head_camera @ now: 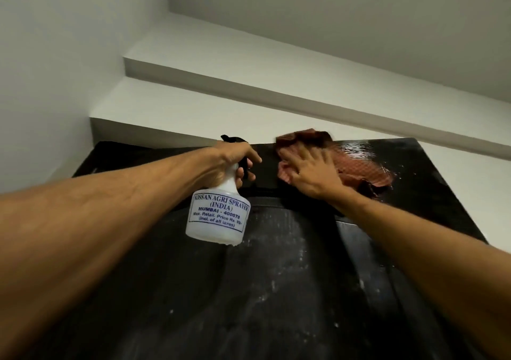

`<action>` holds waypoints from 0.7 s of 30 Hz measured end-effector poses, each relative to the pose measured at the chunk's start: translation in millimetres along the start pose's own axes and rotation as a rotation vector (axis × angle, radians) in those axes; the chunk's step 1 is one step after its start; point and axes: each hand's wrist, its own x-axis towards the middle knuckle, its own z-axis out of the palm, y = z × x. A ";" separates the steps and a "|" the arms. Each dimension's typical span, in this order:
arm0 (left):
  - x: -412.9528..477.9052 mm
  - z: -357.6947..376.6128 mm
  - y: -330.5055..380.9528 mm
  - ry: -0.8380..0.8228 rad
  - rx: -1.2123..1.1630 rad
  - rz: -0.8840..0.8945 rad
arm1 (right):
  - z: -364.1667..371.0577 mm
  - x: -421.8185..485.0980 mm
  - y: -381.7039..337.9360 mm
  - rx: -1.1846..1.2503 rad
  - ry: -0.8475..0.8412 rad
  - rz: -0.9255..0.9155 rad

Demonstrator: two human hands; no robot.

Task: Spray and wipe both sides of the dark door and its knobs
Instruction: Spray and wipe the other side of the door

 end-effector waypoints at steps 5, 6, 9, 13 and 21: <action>-1.5 -60.9 -26.1 0.027 -0.020 -0.022 | -3.2 28.8 -57.9 -0.017 -0.058 -0.104; 0.0 -78.1 -32.1 0.035 -0.015 -0.017 | -3.8 38.1 -64.0 -0.025 -0.027 -0.013; -0.8 -103.6 -37.6 0.061 -0.012 -0.003 | 1.2 39.9 -86.9 -0.057 0.011 0.036; -2.9 -137.8 -51.2 0.078 0.017 0.001 | 20.1 42.8 -142.2 -0.074 -0.053 -0.282; -6.7 -202.9 -69.4 0.171 0.063 -0.036 | 40.9 51.9 -211.1 -0.003 -0.034 -0.307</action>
